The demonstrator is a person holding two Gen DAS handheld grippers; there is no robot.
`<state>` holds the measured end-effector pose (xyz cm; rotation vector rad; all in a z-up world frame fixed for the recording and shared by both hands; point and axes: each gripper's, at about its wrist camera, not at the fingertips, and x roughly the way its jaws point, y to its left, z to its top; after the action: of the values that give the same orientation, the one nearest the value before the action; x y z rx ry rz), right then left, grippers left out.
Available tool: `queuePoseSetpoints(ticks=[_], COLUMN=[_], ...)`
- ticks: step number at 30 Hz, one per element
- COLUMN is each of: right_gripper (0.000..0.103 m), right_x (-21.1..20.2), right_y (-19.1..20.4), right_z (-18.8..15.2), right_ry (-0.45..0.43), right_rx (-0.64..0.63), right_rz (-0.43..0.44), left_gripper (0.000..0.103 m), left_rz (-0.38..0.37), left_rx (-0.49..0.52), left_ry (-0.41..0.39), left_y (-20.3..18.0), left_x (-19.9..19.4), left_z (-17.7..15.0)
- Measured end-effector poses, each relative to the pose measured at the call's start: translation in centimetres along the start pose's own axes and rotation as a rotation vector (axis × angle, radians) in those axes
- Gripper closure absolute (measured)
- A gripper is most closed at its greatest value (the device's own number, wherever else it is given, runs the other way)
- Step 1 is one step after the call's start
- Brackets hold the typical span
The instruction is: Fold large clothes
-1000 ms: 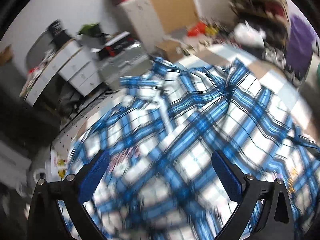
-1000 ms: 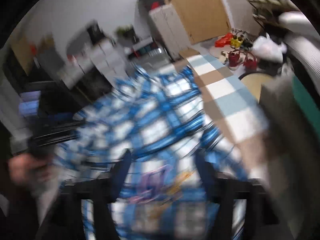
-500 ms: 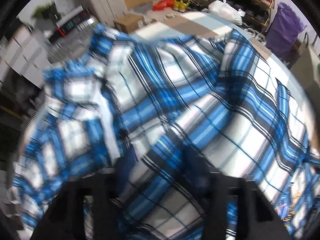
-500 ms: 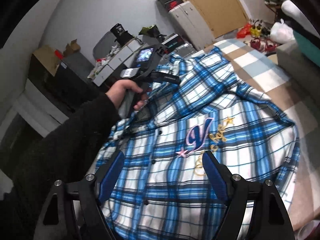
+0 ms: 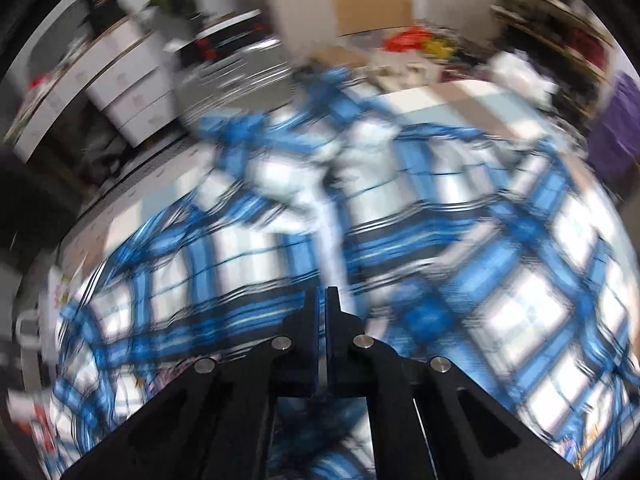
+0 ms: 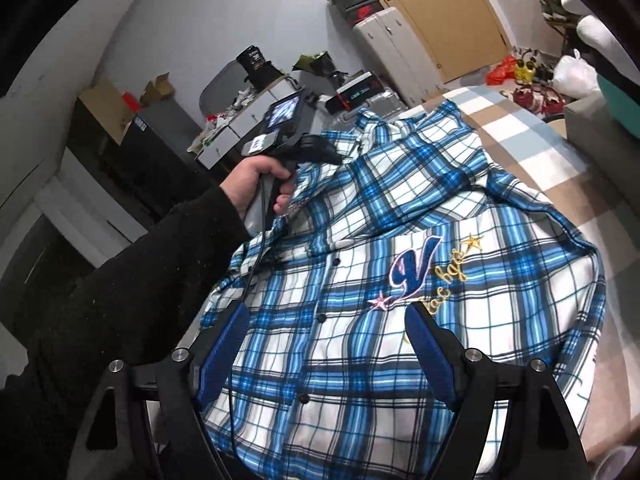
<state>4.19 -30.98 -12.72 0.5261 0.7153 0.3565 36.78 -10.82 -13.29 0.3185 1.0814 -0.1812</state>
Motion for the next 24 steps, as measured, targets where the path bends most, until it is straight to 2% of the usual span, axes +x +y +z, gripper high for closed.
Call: queuePoseSetpoints(ticks=[2,8,12,13,14,15,16,17,18,19,24], right_gripper=[0.022,0.022,0.022,0.022,0.022,0.02,0.018,0.016,0.015,0.015,0.01], right_x=[0.1,0.0,0.0,-0.1,-0.2,-0.3,-0.5,-0.6,-0.7,-0.8,-0.5], right_y=[-0.1,0.3,0.9,1.3,1.6,1.9,2.2,2.7,3.0,3.3,4.8], right_z=[0.0,0.1,-0.1,-0.2,-0.3,-0.4,-0.5,-0.7,-0.8,-0.9,-1.4], right_ry=[0.003,-0.006,-0.009,-0.015,-0.024,-0.032,-0.042,-0.055,-0.063,-0.069,-0.082], right_rx=[0.002,-0.033,-0.056,-0.076,-0.092,-0.106,-0.121,-0.141,-0.155,-0.17,-0.239], right_rz=[-0.008,-0.036,-0.039,-0.046,-0.047,-0.047,-0.048,-0.052,-0.052,-0.053,-0.056], left_gripper=[0.103,0.103,0.1,0.096,0.077,0.039,0.021,0.011,0.011,0.011,0.011], left_rz=[-0.012,-0.083,-0.025,-0.009,0.018,0.033,0.057,0.083,0.107,0.114,0.158], left_rx=[-0.048,-0.148,-0.21,-0.233,-0.269,-0.302,-0.349,-0.395,-0.449,-0.484,-0.696], left_ry=[0.039,-0.002,-0.077,-0.104,-0.137,-0.159,-0.187,-0.221,-0.27,-0.284,-0.247], left_y=[0.9,4.4,8.4,9.7,11.2,12.8,14.4,15.7,17.2,18.4,24.3], left_x=[1.0,-2.5,-7.4,-8.9,-10.6,-11.1,-11.9,-12.9,-14.3,-15.2,-16.5], left_z=[-0.8,-3.9,-7.9,-9.5,-11.5,-12.3,-13.6,-15.1,-17.1,-18.7,-25.8])
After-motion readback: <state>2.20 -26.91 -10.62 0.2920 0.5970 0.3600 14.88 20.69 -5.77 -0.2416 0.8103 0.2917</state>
